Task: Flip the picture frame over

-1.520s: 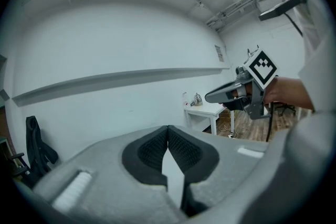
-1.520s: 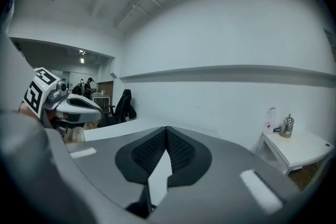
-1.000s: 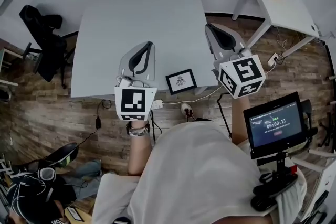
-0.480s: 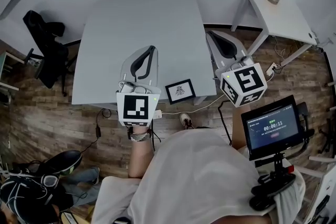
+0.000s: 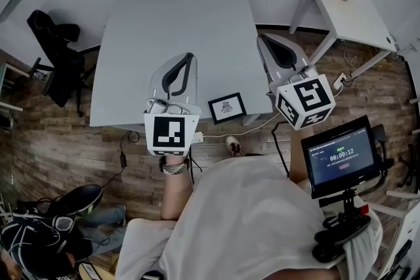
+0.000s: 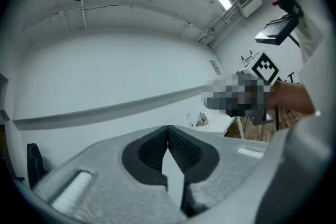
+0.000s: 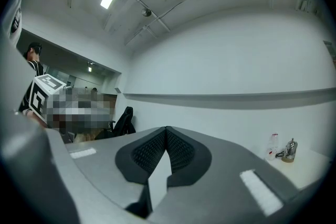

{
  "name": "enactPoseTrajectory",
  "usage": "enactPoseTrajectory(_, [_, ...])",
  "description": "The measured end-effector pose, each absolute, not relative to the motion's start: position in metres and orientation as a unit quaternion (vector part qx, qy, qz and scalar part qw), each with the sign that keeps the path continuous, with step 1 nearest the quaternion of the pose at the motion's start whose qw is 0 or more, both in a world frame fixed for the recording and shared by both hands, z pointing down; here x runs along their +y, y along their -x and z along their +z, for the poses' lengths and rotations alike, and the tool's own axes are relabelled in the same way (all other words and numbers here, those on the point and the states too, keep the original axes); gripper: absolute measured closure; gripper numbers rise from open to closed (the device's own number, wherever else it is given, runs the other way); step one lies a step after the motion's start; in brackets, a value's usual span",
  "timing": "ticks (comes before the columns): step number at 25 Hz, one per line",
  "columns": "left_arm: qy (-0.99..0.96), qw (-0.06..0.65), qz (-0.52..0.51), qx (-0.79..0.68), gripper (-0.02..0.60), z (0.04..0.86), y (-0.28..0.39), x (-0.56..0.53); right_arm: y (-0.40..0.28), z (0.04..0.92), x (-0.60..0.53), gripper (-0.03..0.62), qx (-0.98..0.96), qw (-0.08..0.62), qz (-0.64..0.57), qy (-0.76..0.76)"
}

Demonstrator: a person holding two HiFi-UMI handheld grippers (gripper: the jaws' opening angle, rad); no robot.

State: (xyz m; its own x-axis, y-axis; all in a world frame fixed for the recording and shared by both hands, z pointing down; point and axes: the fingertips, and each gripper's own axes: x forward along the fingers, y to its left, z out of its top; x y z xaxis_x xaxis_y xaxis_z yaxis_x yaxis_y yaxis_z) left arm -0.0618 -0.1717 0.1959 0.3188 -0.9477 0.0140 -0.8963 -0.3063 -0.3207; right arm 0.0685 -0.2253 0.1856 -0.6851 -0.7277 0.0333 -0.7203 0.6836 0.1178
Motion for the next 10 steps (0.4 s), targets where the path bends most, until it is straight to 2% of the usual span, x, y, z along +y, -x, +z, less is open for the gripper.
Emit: enactPoseTrajectory(10, [0.801, 0.125, -0.106, 0.576, 0.577, 0.1991, 0.0657, -0.1758, -0.0625, 0.1856, -0.2309, 0.591, -0.917, 0.043, -0.046, -0.395])
